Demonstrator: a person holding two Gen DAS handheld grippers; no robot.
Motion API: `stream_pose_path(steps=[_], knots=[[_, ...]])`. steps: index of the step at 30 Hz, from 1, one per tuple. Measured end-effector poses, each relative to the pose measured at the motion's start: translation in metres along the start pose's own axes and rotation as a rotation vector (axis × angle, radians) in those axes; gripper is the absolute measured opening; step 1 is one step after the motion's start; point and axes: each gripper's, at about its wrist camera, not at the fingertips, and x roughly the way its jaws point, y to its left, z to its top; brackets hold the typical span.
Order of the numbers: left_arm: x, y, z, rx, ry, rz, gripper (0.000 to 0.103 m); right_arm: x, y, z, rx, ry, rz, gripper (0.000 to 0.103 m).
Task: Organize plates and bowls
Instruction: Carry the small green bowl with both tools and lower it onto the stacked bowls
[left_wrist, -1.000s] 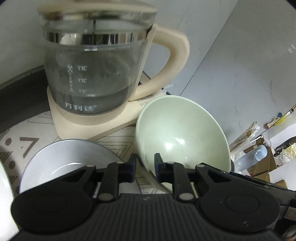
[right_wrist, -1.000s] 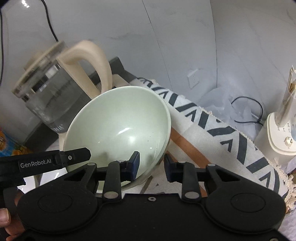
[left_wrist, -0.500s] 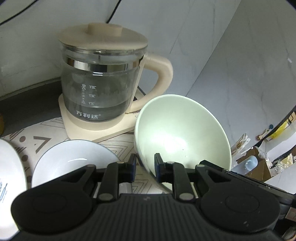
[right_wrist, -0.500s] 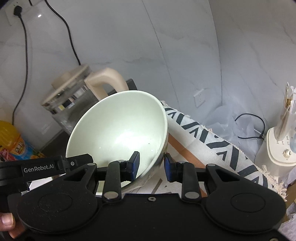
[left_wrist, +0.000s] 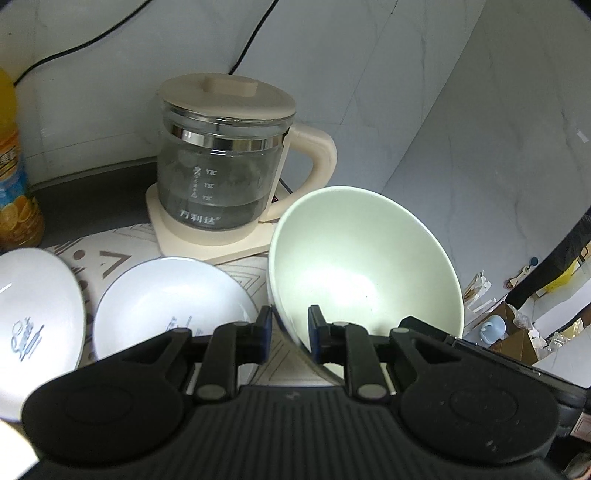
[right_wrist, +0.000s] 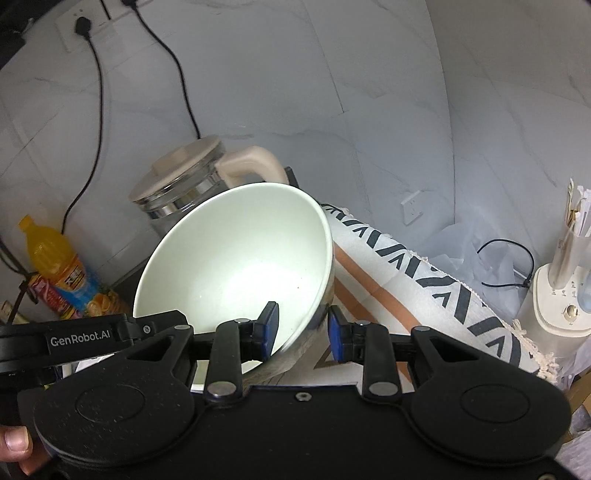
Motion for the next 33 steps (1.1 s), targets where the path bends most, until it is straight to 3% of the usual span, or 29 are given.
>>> stream_pose_path(steps=[18, 33], knots=[[-0.046, -0.002, -0.038, -0.041, -0.026, 0.051, 0.018, -0.037, 0.007, -0.024, -0.041, 0.009, 0.053, 0.028], [-0.063, 0.015, -0.069, -0.064, 0.017, 0.122, 0.018, -0.041, 0.022, -0.049, -0.091, 0.059, 0.098, 0.029]])
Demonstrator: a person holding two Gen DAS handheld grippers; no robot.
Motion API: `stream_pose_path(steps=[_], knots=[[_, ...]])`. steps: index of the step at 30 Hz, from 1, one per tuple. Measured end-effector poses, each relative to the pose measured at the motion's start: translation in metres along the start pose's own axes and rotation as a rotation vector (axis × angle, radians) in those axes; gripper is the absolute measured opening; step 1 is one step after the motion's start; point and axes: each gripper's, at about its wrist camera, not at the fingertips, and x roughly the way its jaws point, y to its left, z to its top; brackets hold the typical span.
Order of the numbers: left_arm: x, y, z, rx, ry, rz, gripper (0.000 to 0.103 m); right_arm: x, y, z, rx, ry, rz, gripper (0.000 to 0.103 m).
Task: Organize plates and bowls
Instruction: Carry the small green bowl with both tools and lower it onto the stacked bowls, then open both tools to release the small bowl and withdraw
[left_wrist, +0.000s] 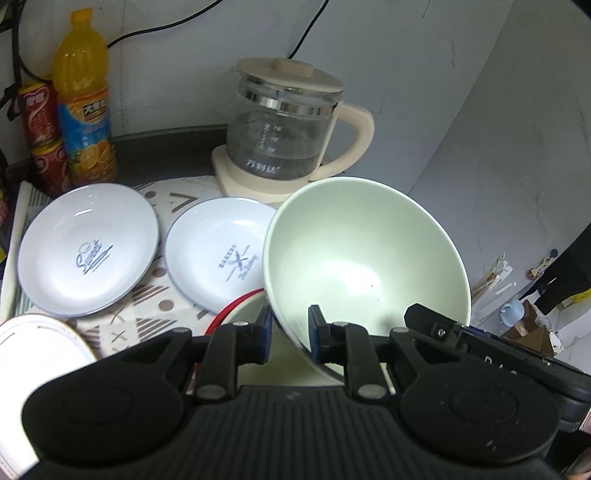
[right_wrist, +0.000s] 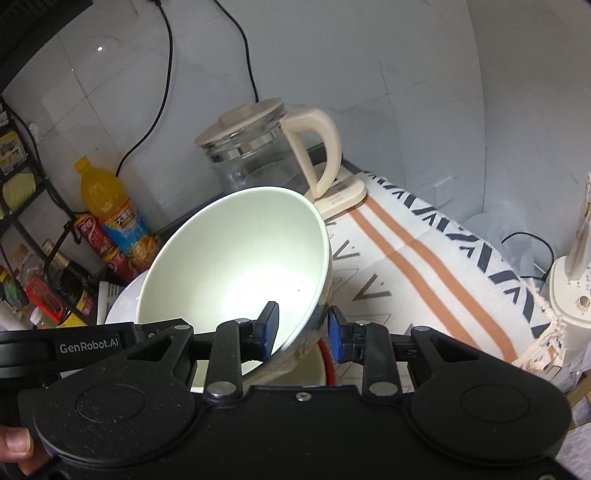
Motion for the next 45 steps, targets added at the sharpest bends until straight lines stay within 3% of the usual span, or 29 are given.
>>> stream_pose_path(steps=[17, 26, 31, 34, 36, 38, 40, 45], knots=[[-0.005, 0.018, -0.025, -0.021, 0.058, 0.009, 0.018, -0.007, 0.013, -0.022, -0.063, 0.04, 0.016, 0.029], [0.007, 0.027, -0.039, -0.054, 0.124, 0.015, 0.019, 0.004, 0.011, -0.037, -0.049, 0.115, 0.008, 0.029], [0.007, 0.025, -0.032, -0.055, 0.114, 0.025, 0.02, 0.006, 0.012, -0.037, -0.048, 0.124, 0.021, 0.034], [0.007, 0.023, -0.026, -0.052, 0.11, 0.04, 0.026, 0.006, 0.013, -0.035, -0.046, 0.131, 0.039, 0.038], [0.006, 0.023, -0.023, -0.046, 0.113, 0.059, 0.033, 0.001, 0.014, -0.033, -0.051, 0.112, 0.045, 0.048], [0.002, 0.023, -0.021, -0.044, 0.096, 0.07, 0.046, -0.005, 0.014, -0.03, -0.058, 0.083, 0.049, 0.052], [-0.002, 0.024, -0.019, -0.043, 0.081, 0.069, 0.069, -0.009, 0.013, -0.027, -0.064, 0.064, 0.061, 0.055], [-0.009, 0.028, -0.019, -0.075, 0.074, 0.1, 0.078, -0.015, 0.009, -0.025, -0.052, 0.048, 0.059, 0.066]])
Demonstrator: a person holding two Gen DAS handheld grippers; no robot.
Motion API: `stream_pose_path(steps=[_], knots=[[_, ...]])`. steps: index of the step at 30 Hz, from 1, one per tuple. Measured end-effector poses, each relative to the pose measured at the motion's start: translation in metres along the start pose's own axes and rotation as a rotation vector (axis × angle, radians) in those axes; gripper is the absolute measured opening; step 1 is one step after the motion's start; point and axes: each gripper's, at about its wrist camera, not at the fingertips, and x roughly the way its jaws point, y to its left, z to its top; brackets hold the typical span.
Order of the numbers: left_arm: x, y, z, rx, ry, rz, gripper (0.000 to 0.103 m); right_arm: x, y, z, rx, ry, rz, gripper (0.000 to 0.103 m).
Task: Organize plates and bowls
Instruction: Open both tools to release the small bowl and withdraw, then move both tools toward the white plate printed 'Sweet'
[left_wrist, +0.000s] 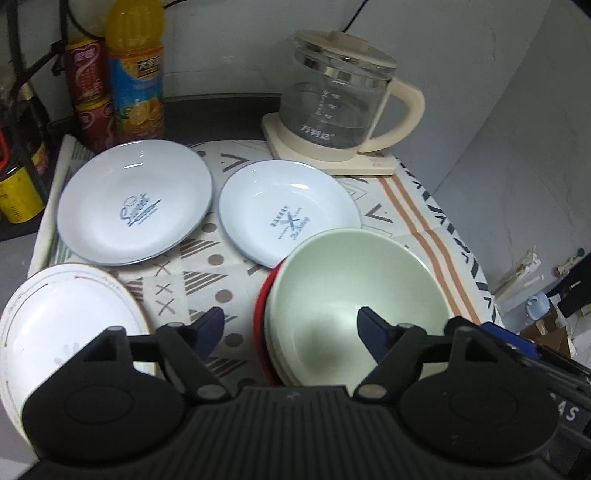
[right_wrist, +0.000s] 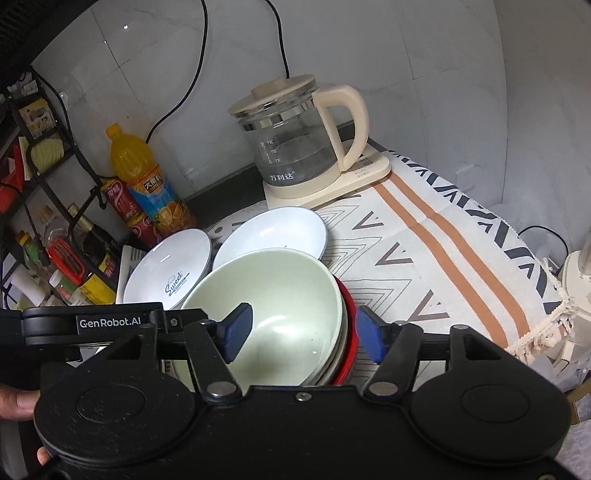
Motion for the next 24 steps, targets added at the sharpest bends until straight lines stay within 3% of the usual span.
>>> stream_pose_path(steps=[4, 8, 15, 24], knots=[[-0.008, 0.004, -0.005, -0.02, -0.012, 0.014, 0.084, -0.006, 0.001, -0.004, 0.001, -0.013, 0.003, 0.079], [-0.017, 0.01, -0.015, -0.036, -0.016, 0.043, 0.085, -0.011, 0.003, -0.011, -0.002, -0.02, 0.01, 0.085], [-0.038, 0.022, -0.039, -0.071, -0.031, 0.099, 0.086, -0.03, 0.009, -0.026, -0.032, -0.072, 0.032, 0.103], [-0.063, 0.036, -0.076, -0.118, -0.047, 0.172, 0.092, -0.043, 0.013, -0.053, -0.031, -0.072, 0.091, 0.103]])
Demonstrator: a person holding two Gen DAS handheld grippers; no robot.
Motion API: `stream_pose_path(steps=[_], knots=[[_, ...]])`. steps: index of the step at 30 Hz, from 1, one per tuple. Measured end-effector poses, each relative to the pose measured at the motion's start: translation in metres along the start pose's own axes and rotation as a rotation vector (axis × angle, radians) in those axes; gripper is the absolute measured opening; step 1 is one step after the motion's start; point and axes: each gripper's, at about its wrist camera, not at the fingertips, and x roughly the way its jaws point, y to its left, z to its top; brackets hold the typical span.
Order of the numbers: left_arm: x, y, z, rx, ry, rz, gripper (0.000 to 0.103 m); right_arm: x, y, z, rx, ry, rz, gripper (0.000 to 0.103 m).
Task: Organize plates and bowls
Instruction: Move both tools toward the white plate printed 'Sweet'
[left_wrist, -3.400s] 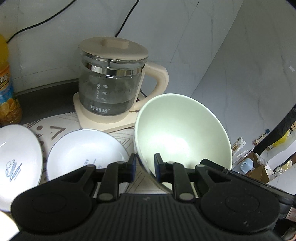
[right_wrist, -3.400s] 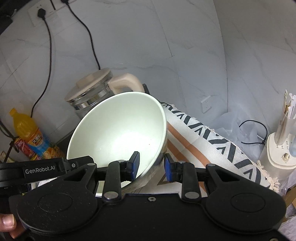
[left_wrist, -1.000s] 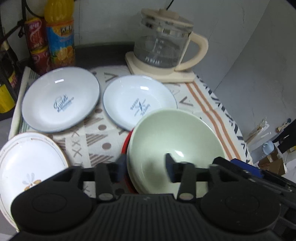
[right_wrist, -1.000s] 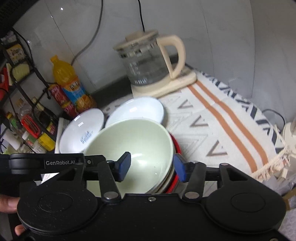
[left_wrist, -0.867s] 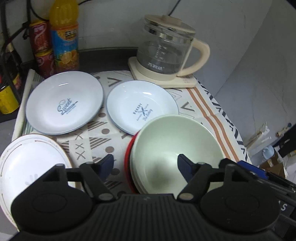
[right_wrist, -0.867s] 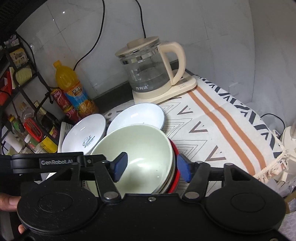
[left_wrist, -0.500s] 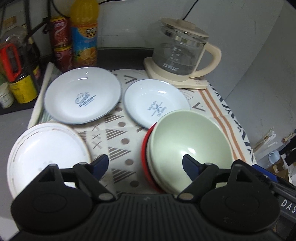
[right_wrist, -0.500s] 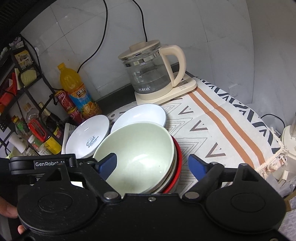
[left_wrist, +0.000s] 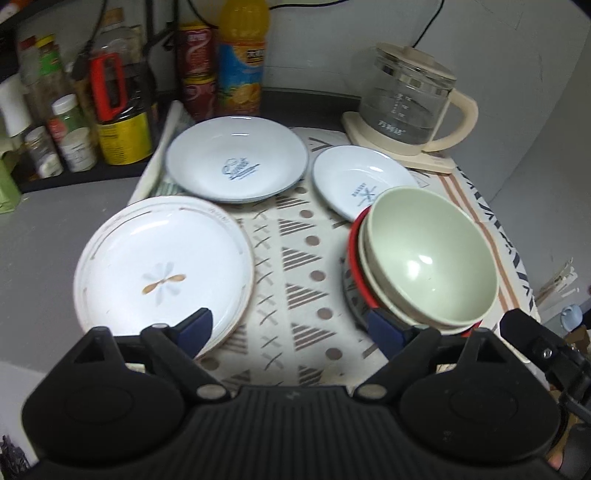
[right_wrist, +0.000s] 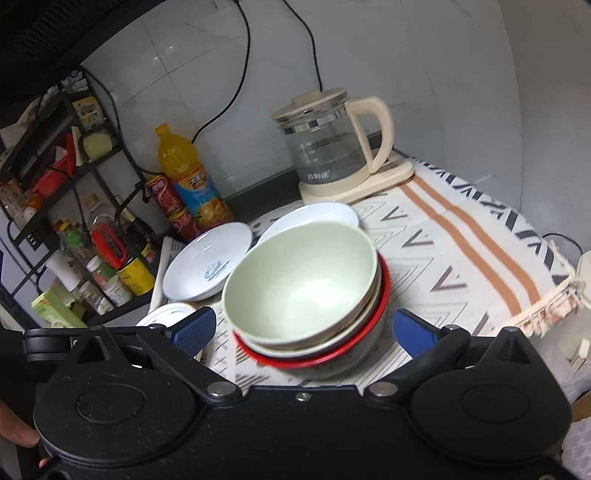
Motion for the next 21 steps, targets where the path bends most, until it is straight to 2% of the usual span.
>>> stream_pose_path(steps=[2, 6, 14, 21], knots=[[-0.005, 0.004, -0.005, -0.014, -0.003, 0.005, 0.093, -0.001, 0.001, -0.004, -0.004, 0.008, 0.011, 0.103], [-0.014, 0.01, -0.012, -0.023, -0.022, 0.018, 0.103, -0.003, 0.006, -0.007, -0.011, 0.026, 0.015, 0.103], [-0.015, 0.031, -0.012, -0.076, -0.035, 0.013, 0.103, 0.002, 0.023, -0.002, -0.084, 0.032, 0.017, 0.103], [-0.01, 0.052, 0.004, -0.085, -0.043, -0.011, 0.103, 0.02, 0.05, 0.014, -0.149, 0.025, 0.033, 0.103]])
